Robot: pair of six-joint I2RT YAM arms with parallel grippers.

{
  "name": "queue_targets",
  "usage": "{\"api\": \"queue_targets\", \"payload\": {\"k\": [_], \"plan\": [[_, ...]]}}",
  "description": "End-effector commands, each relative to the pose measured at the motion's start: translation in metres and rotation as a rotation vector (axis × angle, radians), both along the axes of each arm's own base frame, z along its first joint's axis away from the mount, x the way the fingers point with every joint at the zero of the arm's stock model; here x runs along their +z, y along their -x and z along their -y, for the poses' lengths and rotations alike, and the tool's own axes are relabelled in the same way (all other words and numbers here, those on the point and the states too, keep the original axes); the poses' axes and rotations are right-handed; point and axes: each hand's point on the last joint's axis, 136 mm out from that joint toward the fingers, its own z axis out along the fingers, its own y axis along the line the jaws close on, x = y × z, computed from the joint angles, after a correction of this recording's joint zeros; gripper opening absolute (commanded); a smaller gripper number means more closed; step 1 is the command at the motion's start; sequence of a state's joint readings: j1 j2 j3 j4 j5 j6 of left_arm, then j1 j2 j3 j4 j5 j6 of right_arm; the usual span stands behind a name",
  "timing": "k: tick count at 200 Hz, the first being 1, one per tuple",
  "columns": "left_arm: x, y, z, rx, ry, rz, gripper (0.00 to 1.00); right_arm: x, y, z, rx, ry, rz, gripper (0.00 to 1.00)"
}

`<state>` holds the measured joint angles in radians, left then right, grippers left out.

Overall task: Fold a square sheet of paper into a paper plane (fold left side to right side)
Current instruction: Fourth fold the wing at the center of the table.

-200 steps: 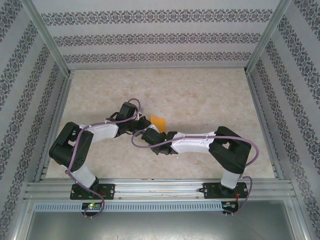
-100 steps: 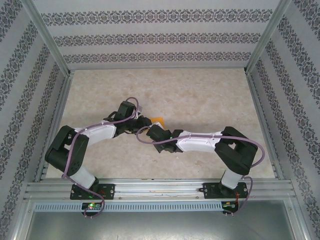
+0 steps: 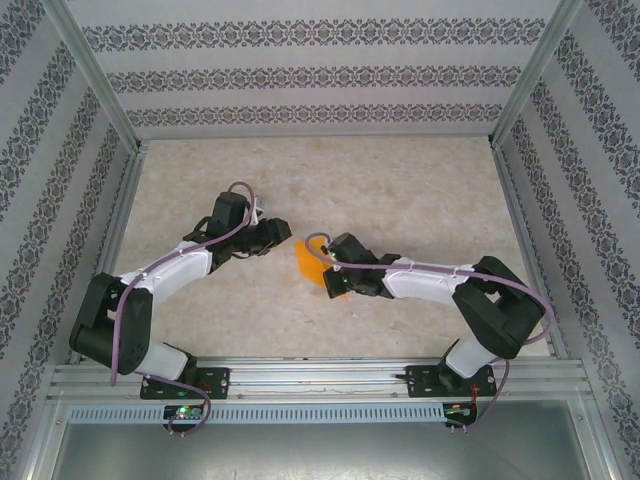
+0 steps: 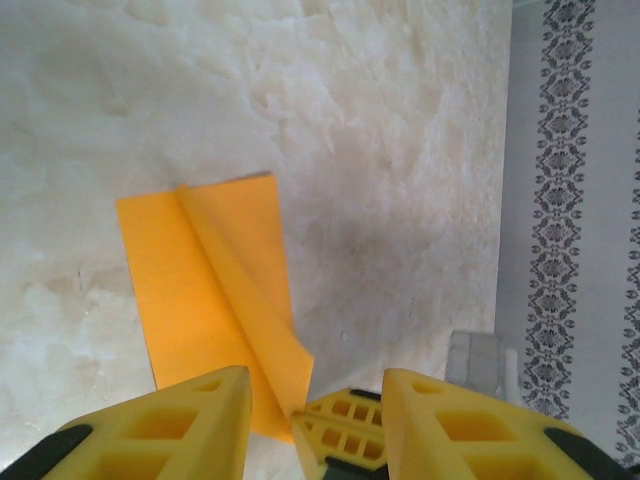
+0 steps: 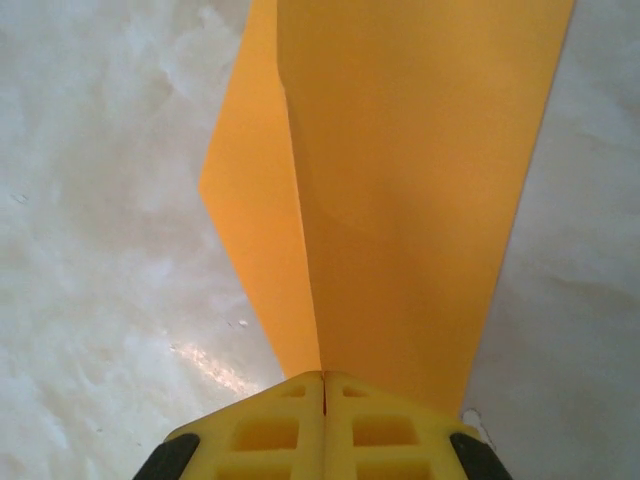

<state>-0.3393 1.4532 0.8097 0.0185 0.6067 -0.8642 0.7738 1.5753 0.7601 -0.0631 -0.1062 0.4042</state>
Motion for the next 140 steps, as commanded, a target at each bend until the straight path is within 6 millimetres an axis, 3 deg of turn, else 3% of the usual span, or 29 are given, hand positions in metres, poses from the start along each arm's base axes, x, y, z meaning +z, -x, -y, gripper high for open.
{"api": "queue_targets", "payload": {"k": [1,99,140], "plan": [[-0.015,0.01,0.005,-0.046,0.024,-0.053,0.39,0.015,0.001,-0.012,0.011,-0.16,-0.046,0.0],[-0.047,0.012,0.049,-0.125,0.069,-0.118,0.39,0.014,-0.005,-0.004,-0.018,-0.32,-0.161,0.0],[-0.056,0.01,0.057,-0.132,0.051,-0.128,0.38,0.009,-0.005,-0.002,-0.031,-0.379,-0.219,0.0]]}}
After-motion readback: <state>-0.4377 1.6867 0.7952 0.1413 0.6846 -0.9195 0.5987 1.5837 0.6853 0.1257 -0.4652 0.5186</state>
